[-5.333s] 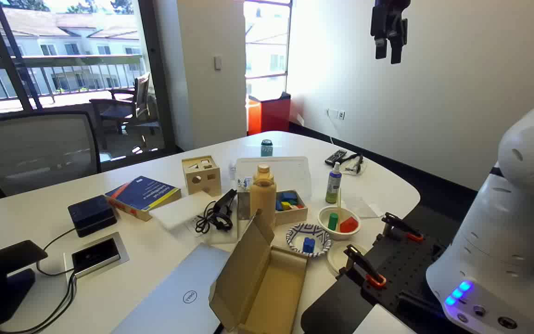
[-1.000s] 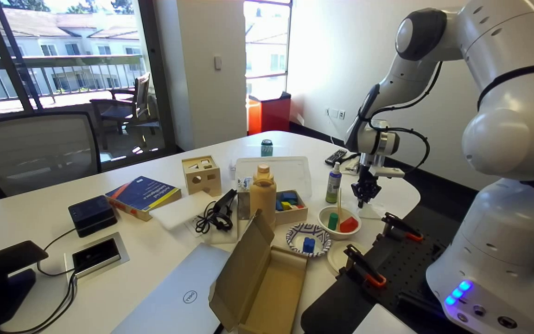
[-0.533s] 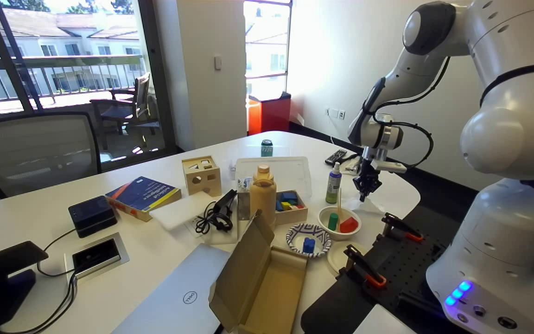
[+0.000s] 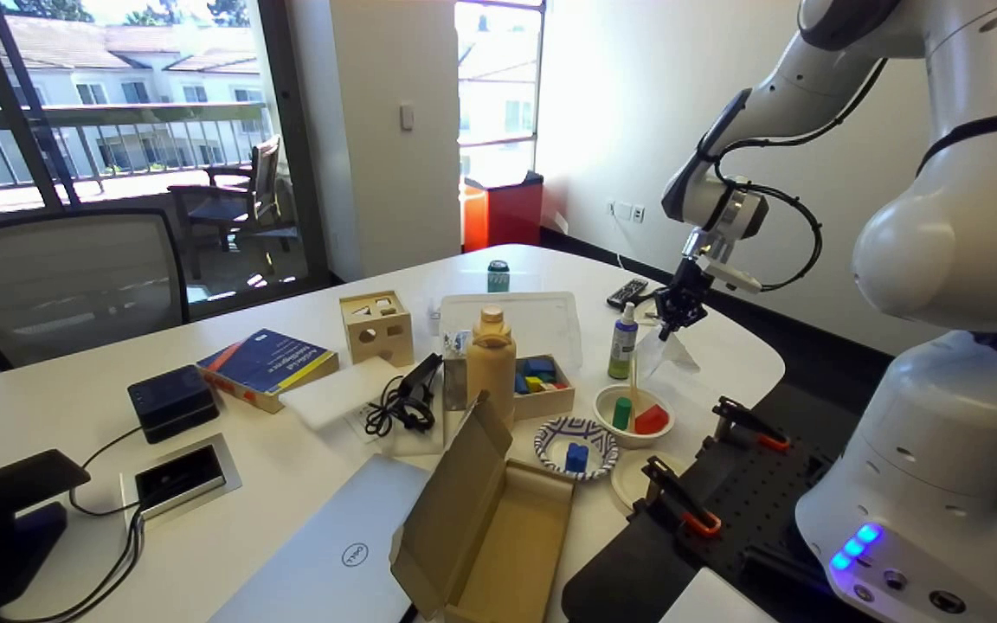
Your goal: Fold the napkin on the right
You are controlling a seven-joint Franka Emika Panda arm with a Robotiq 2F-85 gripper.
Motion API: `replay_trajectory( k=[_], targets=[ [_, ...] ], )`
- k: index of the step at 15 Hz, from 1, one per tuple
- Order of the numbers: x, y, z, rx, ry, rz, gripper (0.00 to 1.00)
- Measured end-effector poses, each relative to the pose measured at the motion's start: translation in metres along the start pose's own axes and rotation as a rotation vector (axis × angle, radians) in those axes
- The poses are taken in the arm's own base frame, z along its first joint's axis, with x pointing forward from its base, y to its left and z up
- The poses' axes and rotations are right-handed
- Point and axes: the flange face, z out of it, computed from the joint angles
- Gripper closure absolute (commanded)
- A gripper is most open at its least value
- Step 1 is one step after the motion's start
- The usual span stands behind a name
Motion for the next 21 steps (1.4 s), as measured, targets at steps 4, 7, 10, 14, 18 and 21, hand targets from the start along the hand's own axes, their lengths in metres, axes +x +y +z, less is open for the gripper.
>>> replay_trajectory(
  k=[4, 7, 10, 14, 18, 21],
  targets=[
    [-0.018, -0.003, -0.032, 0.113, -0.05, 0.042, 1.0],
    [-0.035, 0.012, -0.055, 0.079, -0.132, 0.128, 1.0],
    [-0.046, 0.024, -0.078, -0.026, -0.2, 0.218, 1.0],
    [-0.041, 0.013, -0.084, -0.206, -0.244, 0.296, 1.0],
    [-0.018, -0.003, -0.059, -0.363, -0.198, 0.307, 1.0],
    [-0.003, -0.001, -0.031, -0.511, -0.141, 0.294, 1.0]
  ],
)
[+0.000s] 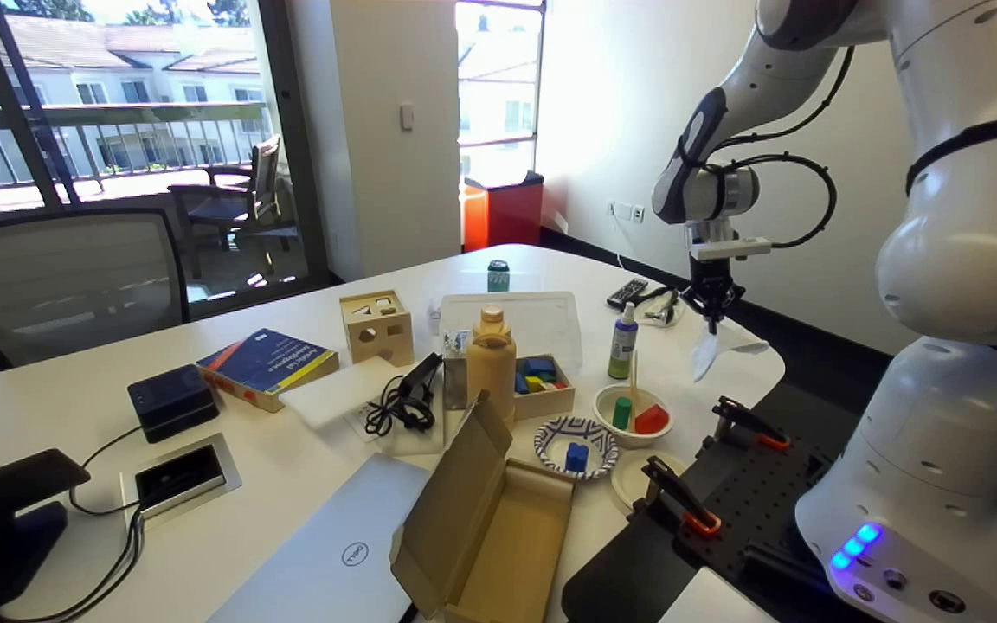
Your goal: Fold the napkin on the right
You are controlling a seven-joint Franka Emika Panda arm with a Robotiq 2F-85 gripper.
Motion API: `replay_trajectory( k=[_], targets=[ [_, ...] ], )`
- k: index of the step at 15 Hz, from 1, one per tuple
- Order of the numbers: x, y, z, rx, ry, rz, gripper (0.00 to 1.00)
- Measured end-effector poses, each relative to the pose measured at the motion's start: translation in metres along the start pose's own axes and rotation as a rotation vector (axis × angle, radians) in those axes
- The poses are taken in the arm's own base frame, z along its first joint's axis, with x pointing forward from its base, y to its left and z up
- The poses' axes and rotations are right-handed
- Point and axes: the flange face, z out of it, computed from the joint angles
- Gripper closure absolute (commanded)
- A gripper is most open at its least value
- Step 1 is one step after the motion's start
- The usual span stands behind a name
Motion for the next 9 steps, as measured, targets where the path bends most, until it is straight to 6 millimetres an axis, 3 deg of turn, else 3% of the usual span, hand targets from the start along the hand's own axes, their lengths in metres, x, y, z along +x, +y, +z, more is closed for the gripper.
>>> replay_trajectory(
  k=[4, 9],
  targets=[
    [0.013, -0.002, 0.029, -0.183, 0.027, 0.032, 1.0],
    [0.025, 0.0, 0.029, -0.38, 0.067, 0.067, 1.0]
  ],
)
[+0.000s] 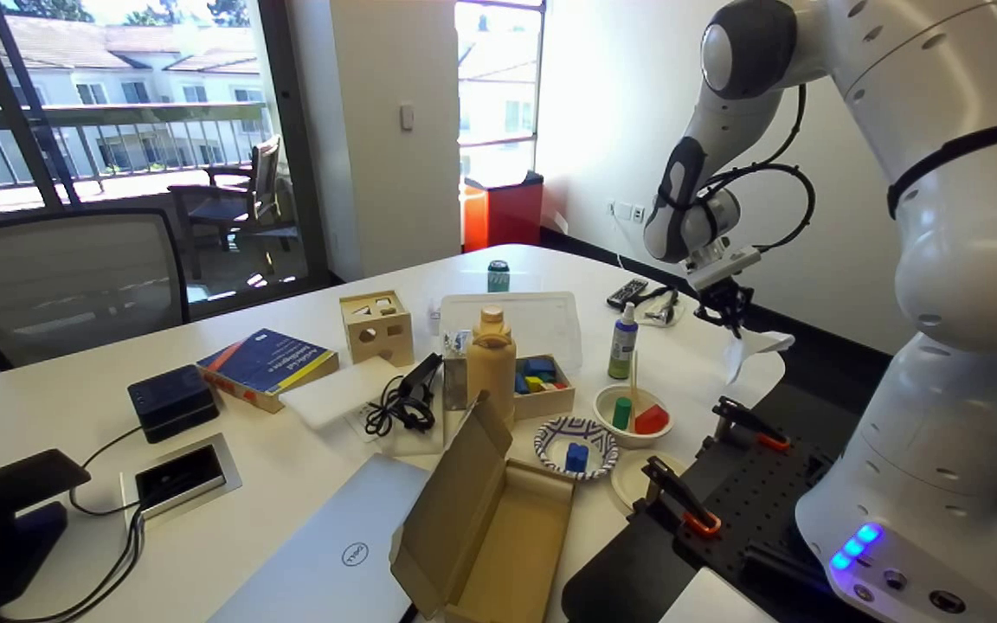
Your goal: Fold the napkin on the right
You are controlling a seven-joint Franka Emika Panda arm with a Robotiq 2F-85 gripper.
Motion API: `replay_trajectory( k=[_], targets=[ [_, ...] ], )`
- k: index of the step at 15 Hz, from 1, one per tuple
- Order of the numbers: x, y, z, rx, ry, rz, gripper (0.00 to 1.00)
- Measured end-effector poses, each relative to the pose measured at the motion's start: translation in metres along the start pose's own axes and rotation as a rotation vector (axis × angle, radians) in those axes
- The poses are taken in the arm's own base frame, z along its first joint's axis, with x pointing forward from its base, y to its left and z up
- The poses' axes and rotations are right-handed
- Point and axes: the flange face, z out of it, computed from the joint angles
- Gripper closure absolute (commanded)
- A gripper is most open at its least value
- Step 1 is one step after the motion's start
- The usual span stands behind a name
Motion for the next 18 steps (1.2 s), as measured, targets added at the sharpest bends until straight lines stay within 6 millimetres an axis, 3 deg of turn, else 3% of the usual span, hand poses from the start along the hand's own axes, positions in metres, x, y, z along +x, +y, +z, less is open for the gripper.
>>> replay_trajectory(
  k=[5, 13, 18],
  targets=[
    [0.004, -0.018, -0.004, -0.122, 0.043, -0.038, 1.0],
    [-0.007, -0.083, 0.015, -0.294, 0.091, -0.195, 1.0],
    [-0.016, -0.12, 0.023, -0.268, 0.179, -0.28, 1.0]
  ],
)
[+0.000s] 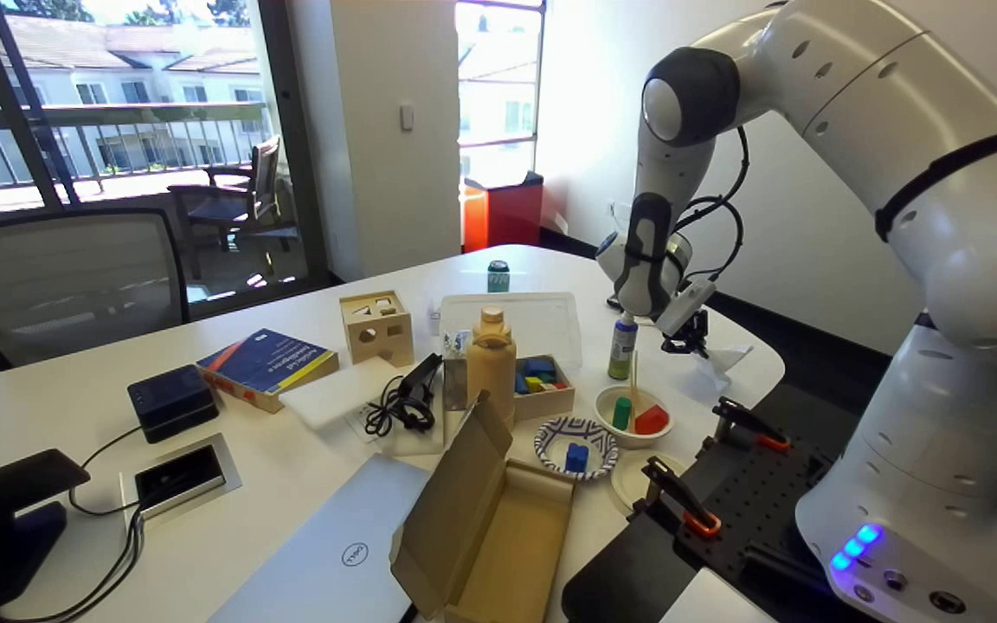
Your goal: Fold the napkin on the right
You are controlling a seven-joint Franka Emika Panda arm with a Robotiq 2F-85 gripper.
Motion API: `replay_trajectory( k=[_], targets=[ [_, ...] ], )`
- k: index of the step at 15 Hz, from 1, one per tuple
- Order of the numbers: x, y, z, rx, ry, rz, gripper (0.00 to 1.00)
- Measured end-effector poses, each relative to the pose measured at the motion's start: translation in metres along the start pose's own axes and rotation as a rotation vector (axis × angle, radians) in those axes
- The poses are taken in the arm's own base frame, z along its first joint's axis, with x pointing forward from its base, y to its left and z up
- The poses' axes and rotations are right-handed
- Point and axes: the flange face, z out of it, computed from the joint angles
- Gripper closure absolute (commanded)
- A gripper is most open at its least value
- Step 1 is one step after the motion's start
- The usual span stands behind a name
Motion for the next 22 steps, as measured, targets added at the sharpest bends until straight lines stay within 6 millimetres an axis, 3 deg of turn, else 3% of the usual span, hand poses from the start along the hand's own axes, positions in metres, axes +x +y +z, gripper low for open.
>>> replay_trajectory(
  k=[6, 11, 12, 14, 22],
  targets=[
    [0.0, -0.015, -0.005, 0.093, 0.093, 0.019, 1.0],
    [-0.006, -0.044, -0.009, 0.195, 0.124, 0.03, 1.0],
    [-0.008, -0.049, -0.009, 0.21, 0.126, 0.029, 0.74],
    [-0.011, -0.054, -0.009, 0.232, 0.127, 0.03, 0.67],
    [-0.021, -0.053, -0.006, 0.311, 0.116, 0.024, 0.05]
  ],
)
